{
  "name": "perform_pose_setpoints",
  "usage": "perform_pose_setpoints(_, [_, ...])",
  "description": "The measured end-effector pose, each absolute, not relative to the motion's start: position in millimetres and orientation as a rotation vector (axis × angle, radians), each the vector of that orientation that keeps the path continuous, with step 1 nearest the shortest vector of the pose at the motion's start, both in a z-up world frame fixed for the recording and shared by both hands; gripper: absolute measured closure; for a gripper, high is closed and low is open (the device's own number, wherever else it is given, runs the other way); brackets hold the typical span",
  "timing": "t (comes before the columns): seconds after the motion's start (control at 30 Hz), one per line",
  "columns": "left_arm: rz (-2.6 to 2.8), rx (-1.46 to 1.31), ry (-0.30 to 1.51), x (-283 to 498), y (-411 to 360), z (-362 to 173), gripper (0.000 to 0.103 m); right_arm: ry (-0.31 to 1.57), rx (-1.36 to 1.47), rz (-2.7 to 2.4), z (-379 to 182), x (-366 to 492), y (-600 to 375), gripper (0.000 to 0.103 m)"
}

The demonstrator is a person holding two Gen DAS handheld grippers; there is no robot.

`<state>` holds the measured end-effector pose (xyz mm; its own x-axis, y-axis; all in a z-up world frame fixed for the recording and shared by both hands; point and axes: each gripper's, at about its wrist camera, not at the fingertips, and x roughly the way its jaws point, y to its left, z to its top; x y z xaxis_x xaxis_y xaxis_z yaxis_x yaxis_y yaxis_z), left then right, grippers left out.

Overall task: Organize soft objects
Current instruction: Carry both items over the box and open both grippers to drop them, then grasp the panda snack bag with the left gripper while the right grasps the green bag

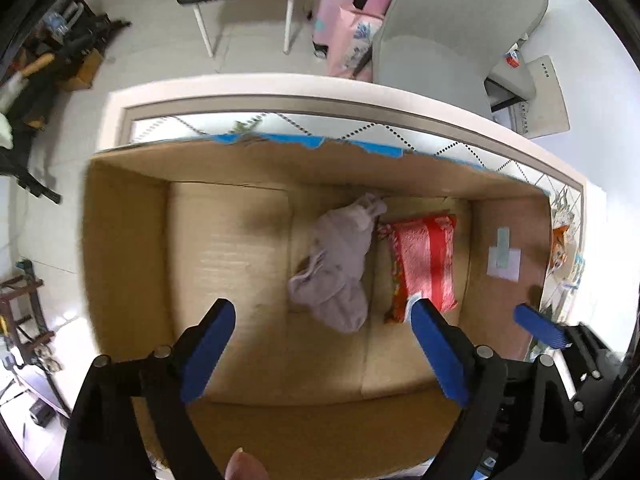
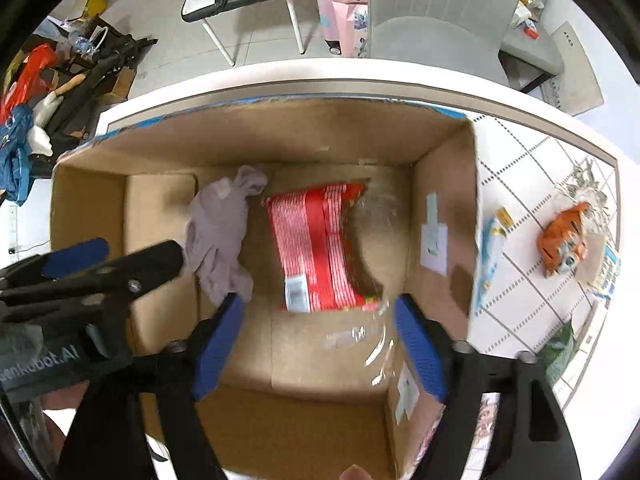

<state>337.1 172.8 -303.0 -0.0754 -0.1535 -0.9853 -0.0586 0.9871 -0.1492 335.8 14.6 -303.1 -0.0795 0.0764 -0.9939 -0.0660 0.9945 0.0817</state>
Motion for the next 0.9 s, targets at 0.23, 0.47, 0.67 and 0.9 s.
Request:
perform_pose_setpoints(0.23, [-0.066,-0.107,1.524,305,171,-264,0.002,1.587,0.010,0.152,-273,301,28,0.002])
perform_pose_setpoints(0.47, [-0.058,-0.058,1.451,258,168,-231,0.002,1.505,0.008,0.139,-236,258,18,0.002])
perform_pose_setpoints(0.67, [-0.041,-0.090,1.423,220,165,-208,0.002,1.480,0.026,0.151,-216,220,11,0.002])
perform_pose_setpoints(0.9, [-0.036,-0.076,1.367,198,144,-175,0.002,1.451,0.100,0.200,-192,193,-6,0.002])
